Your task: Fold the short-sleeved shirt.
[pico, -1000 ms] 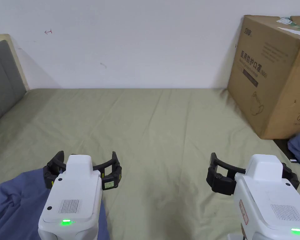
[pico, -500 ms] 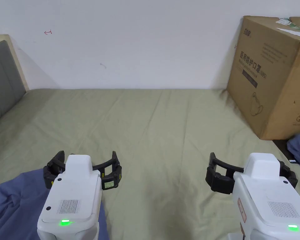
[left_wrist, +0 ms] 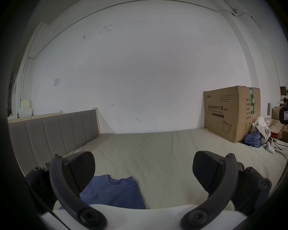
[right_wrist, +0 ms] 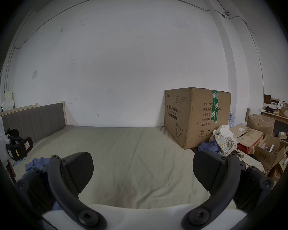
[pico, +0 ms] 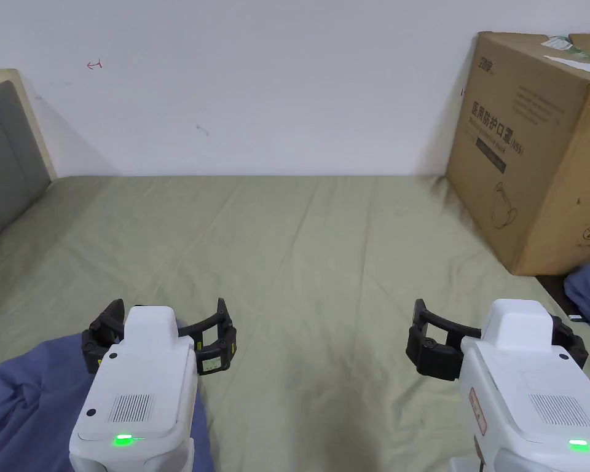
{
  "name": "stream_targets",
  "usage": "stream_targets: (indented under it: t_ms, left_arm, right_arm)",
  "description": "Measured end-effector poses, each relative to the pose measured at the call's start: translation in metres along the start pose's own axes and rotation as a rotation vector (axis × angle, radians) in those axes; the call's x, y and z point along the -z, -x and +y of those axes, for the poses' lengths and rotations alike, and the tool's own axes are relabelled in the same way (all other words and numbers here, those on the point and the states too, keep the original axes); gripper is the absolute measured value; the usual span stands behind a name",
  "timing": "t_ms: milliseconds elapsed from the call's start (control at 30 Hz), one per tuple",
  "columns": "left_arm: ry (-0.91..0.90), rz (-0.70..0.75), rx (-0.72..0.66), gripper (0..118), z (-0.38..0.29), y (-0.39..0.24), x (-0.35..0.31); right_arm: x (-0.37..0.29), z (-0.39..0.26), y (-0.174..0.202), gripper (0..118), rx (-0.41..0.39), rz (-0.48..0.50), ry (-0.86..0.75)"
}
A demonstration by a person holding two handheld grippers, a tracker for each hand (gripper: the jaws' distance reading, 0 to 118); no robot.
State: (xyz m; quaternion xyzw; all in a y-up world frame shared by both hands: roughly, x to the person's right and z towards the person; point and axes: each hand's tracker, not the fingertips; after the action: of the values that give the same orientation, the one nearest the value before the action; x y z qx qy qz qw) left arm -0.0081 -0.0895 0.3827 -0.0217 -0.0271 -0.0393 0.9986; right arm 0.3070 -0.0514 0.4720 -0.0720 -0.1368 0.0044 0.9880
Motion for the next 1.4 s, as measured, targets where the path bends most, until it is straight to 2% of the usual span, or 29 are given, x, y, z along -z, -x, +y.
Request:
stream_targets:
  t_ms: [400, 467, 533, 567, 600, 633, 667, 700, 933, 1033, 1167, 1400]
  left_arm:
    - [0.002, 0.000, -0.014, 116, 0.002, 0.001, 0.002]
    - [0.007, -0.005, -0.012, 110, 0.003, 0.000, 0.002]
    - [0.010, -0.007, -0.009, 90, 0.004, 0.000, 0.002]
    - [0.012, -0.011, -0.011, 73, 0.004, -0.001, 0.002]
    - [0.016, -0.013, -0.011, 43, 0.004, -0.001, 0.002]
    - [0.020, -0.017, -0.011, 20, 0.004, -0.001, 0.002]
    - [0.026, -0.028, -0.016, 5, 0.004, 0.000, 0.003]
    - [0.027, -0.034, -0.022, 1, 0.005, 0.000, 0.002]
    - [0.045, -0.031, -0.041, 0, 0.005, 0.014, 0.001]
    - [0.056, -0.004, -0.055, 0, 0.004, 0.031, -0.001]
    - [0.066, 0.068, -0.072, 0, 0.002, 0.063, -0.009]
    - [0.081, 0.227, -0.056, 0, -0.002, 0.131, -0.034]
  right_arm:
    - [-0.001, 0.002, 0.000, 117, -0.012, -0.007, 0.002]
    - [-0.001, 0.002, 0.001, 116, -0.017, -0.007, 0.006]
    - [-0.001, 0.002, 0.001, 112, -0.017, -0.002, 0.010]
    - [-0.002, 0.003, 0.002, 105, -0.014, 0.001, 0.009]
    - [-0.002, 0.003, 0.002, 87, -0.015, 0.003, 0.013]
    - [-0.002, 0.003, 0.003, 64, -0.014, 0.012, 0.015]
    - [-0.002, 0.004, 0.003, 30, -0.017, 0.017, 0.016]
    - [0.000, 0.003, 0.005, 0, -0.027, 0.014, 0.019]
    - [0.006, 0.003, 0.013, 0, -0.031, 0.040, 0.017]
    - [0.012, 0.004, 0.023, 0, -0.021, 0.081, 0.021]
    - [0.021, 0.007, 0.049, 0, -0.026, 0.150, 0.014]
    - [0.031, 0.011, 0.118, 0, -0.046, 0.311, 0.002]
